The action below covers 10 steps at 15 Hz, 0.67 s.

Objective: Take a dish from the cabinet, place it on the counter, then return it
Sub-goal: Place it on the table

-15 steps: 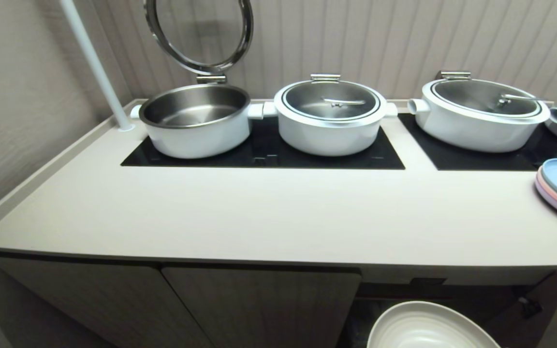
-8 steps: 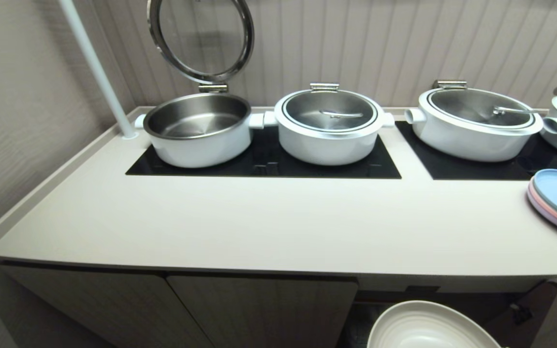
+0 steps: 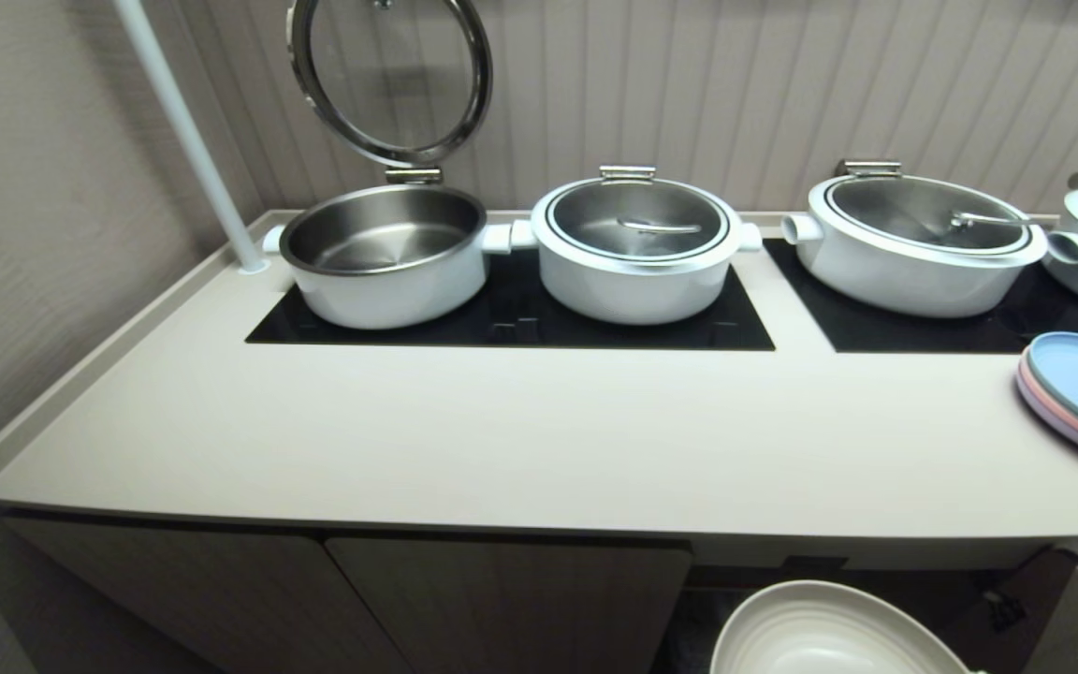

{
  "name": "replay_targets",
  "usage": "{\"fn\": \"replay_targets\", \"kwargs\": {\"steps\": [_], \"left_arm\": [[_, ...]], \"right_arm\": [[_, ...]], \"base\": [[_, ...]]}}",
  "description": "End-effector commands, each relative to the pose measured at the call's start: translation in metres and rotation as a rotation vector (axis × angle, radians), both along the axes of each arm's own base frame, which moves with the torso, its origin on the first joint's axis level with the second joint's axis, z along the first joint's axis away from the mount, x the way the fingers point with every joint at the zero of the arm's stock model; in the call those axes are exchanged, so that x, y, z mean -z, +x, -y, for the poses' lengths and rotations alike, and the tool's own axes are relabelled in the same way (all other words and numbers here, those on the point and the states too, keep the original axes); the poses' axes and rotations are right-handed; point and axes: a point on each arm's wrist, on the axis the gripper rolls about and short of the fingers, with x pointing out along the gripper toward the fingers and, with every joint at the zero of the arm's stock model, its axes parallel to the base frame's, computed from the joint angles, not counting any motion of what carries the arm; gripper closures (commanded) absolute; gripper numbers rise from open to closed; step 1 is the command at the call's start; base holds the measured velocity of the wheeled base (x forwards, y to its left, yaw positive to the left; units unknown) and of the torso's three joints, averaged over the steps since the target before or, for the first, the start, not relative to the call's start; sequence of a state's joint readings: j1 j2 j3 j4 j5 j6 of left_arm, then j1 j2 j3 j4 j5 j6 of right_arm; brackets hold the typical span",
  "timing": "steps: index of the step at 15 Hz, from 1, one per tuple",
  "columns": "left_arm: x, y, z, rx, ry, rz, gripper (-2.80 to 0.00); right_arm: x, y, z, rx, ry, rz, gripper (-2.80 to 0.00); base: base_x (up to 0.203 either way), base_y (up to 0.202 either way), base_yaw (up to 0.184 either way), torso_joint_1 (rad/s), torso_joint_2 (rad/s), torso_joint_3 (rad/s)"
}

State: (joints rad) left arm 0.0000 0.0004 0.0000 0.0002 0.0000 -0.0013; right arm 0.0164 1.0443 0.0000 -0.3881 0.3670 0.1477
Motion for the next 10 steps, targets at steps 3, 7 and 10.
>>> {"fn": "replay_targets", "kwargs": {"steps": [3,7,10], "left_arm": [[0.0,0.0,0.0,0.0,0.0,0.001,0.0],[0.0,0.0,0.0,0.0,0.0,0.001,0.0],[0.0,0.0,0.0,0.0,0.0,0.001,0.0]], "right_arm": [[0.0002,0.001,-0.0002,-0.003,0.002,-0.002,0.0],[-0.0001,0.0015,-0.0002,-0.003,0.002,0.001,0.0],[-0.0003,0.002,-0.0001,-0.002,0.003,0.003,0.0]], "base": [[0.0,0.0,0.0,0.0,0.0,0.0],[0.0,0.0,0.0,0.0,0.0,0.0],[0.0,0.0,0.0,0.0,0.0,0.0]]}}
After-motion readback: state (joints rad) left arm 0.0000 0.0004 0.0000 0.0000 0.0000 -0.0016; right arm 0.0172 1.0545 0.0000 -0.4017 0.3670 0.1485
